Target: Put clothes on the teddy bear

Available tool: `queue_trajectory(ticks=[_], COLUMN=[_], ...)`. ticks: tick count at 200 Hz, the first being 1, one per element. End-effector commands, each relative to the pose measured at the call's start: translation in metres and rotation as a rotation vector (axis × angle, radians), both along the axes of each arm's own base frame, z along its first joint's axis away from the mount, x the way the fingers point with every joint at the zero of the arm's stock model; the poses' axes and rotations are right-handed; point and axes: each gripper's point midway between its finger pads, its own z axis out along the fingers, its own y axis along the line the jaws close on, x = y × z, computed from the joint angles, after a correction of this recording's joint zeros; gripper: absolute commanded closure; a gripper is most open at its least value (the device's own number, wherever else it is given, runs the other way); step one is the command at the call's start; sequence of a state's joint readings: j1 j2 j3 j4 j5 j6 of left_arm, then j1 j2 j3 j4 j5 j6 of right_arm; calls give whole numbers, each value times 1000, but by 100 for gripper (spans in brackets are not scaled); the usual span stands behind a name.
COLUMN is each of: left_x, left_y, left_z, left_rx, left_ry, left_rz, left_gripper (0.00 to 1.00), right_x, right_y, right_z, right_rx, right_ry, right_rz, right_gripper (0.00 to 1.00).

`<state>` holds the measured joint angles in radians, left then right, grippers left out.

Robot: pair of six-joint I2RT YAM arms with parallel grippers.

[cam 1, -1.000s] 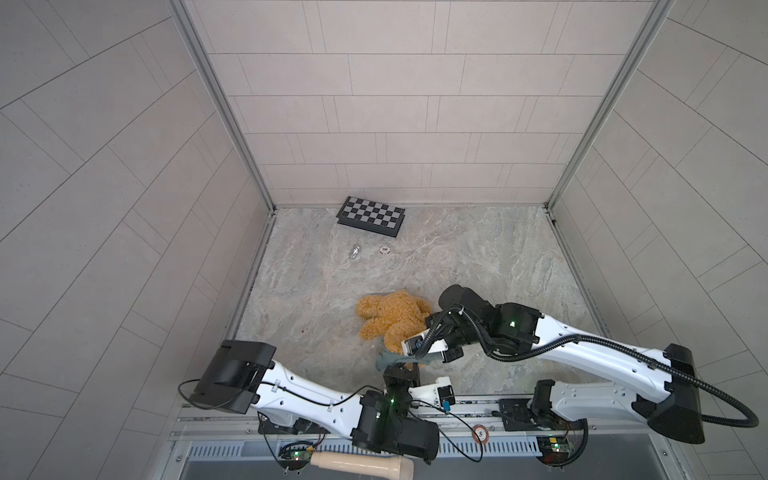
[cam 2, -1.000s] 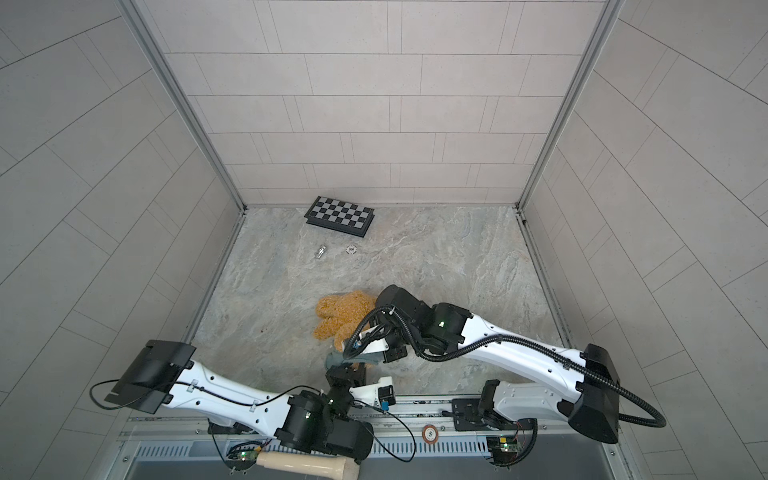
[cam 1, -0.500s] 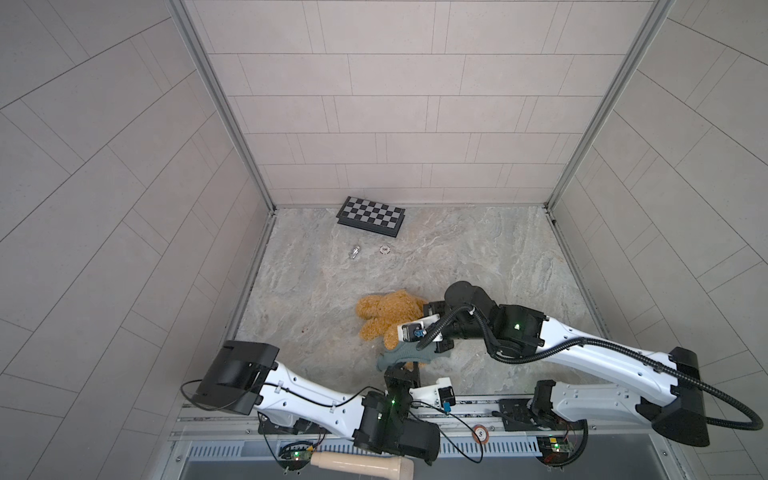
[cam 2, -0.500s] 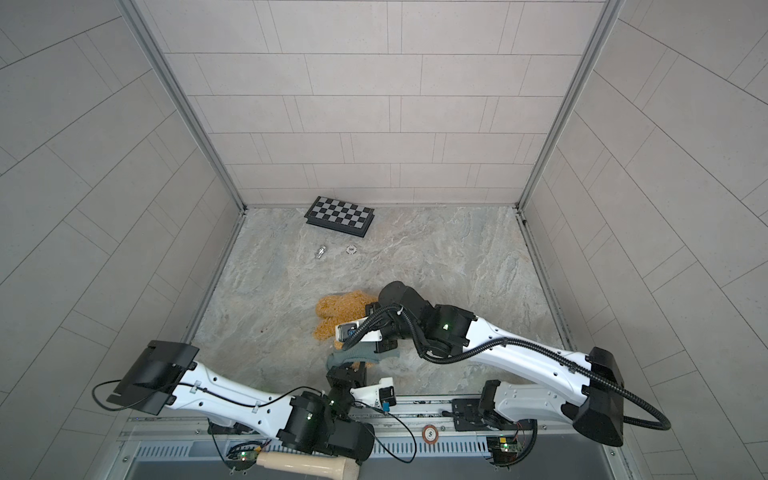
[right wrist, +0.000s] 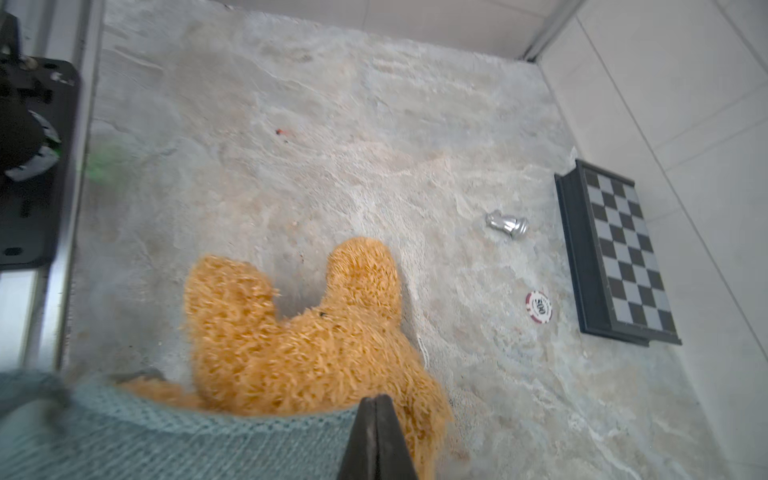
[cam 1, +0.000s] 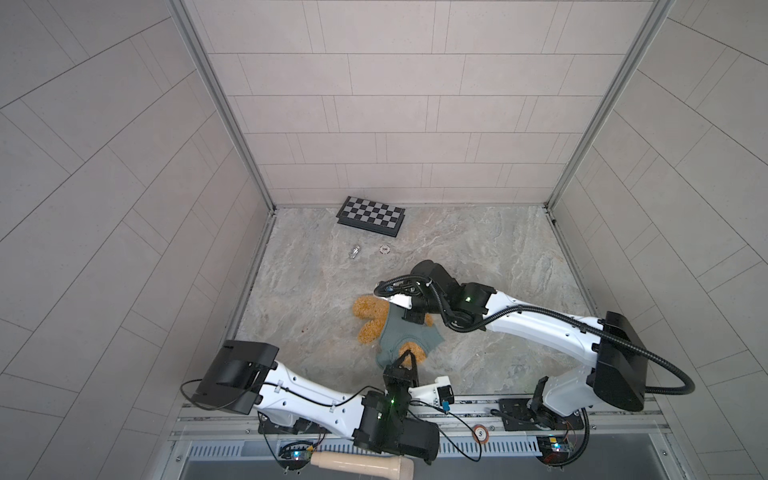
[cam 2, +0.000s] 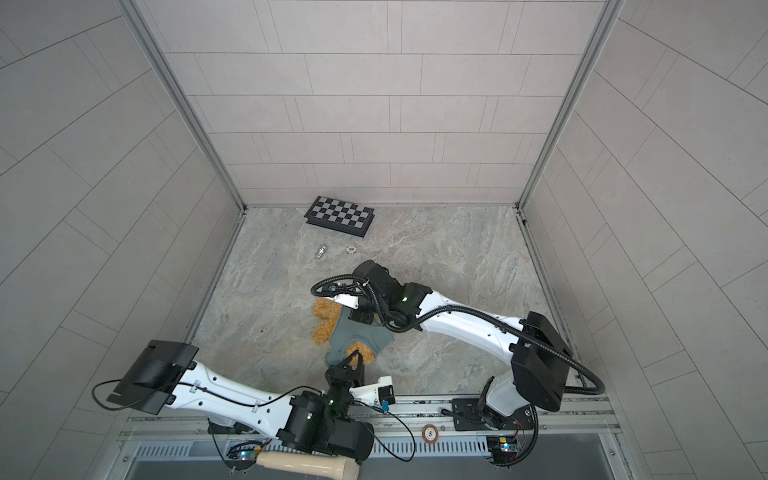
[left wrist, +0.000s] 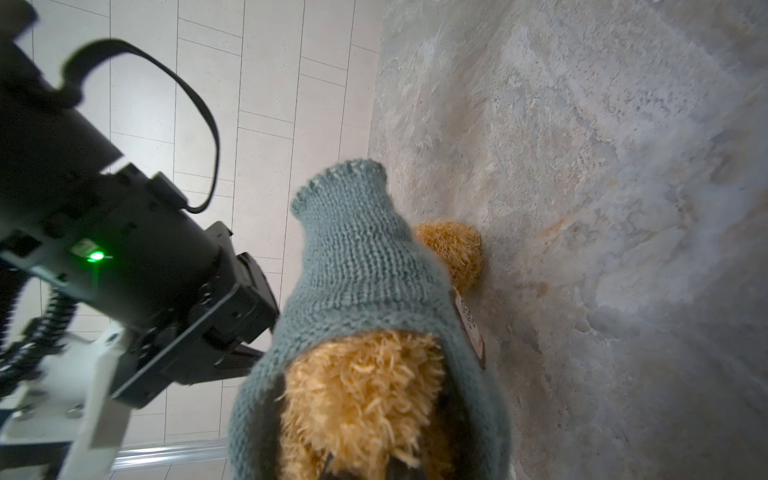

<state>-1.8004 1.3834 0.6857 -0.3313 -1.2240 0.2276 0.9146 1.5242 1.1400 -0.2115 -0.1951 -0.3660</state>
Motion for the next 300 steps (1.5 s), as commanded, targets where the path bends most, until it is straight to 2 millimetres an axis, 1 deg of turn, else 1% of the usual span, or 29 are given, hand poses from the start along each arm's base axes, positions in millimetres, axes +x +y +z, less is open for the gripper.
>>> queue_trajectory(ticks=[1, 14, 30, 51, 68, 84, 94, 107, 121, 135, 145, 152, 158, 169, 189, 193, 195, 198, 210, 228, 243, 249, 266, 272, 284, 300], left_x=[-12, -12, -7, 3, 13, 27, 38, 52, 66, 77, 86, 88, 92, 96, 100, 101, 101, 103, 107, 114, 119, 120, 122, 123, 127, 132], left_y=[-10, -8, -3, 8, 18, 29, 37, 46, 56, 63, 66, 63, 61, 56, 46, 45, 45, 45, 49, 59, 66, 68, 70, 71, 73, 76], left_z=[8, 13, 21, 42, 58, 72, 81, 92, 101, 109, 116, 121, 125, 130, 137, 139, 139, 139, 139, 134, 131, 130, 128, 128, 128, 128], left_rx=[-74, -116, -188, -331, -421, -496, -551, -635, -715, -787, -832, -845, -851, -851, -845, -849, -853, -858, -892, -953, -995, -1008, -1036, -1053, -1093, -1148], left_ry=[64, 79, 104, 162, 191, 214, 245, 301, 355, 426, 474, 513, 536, 572, 625, 637, 644, 653, 694, 761, 786, 789, 784, 783, 784, 795], left_rz=[-42, -37, -16, 14, 43, 95, 140, 182, 219, 226, 226, 202, 196, 188, 170, 172, 174, 179, 202, 251, 290, 299, 312, 316, 328, 354], left_gripper=[100, 100, 100, 100, 100, 100, 100, 100, 100, 100, 100, 100, 100, 100, 100, 100, 100, 100, 100, 100, 100, 100, 100, 100, 100, 100], right_x=[47, 53, 61, 77, 91, 99, 103, 99, 94, 82, 68, 60, 56, 48, 34, 32, 29, 25, 12, -1, -6, -6, -8, -8, -7, -9], right_y=[-2, -6, -13, -25, -33, -38, -39, -41, -50, -59, -63, -66, -69, -78, -87, -88, -90, -93, -99, -107, -115, -119, -126, -128, -128, -115], right_z=[4, -13, -30, -46, -55, -61, -65, -64, -51, -35, -19, -7, 7, 24, 43, 53, 45, 44, 52, 52, 52, 54, 63, 66, 71, 68], right_rx=[65, 45, 44, 39, 35, 46, 58, 77, 133, 233, 318, 385, 457, 520, 572, 599, 593, 601, 639, 616, 633, 666, 775, 823, 899, 922], right_ry=[-32, 3, 38, 63, 58, 70, 87, 122, 160, 195, 164, 112, 59, 8, -44, -64, -54, -54, -79, -77, -13, 28, 149, 193, 279, 397], right_rz=[-156, -181, -218, -285, -344, -378, -389, -385, -410, -393, -323, -279, -272, -269, -245, -239, -243, -242, -237, -270, -332, -371, -463, -494, -539, -536], right_gripper=[100, 100, 100, 100, 100, 100, 100, 100, 100, 100, 100, 100, 100, 93, 79, 77, 75, 73, 63, 58, 53, 51, 48, 46, 44, 44])
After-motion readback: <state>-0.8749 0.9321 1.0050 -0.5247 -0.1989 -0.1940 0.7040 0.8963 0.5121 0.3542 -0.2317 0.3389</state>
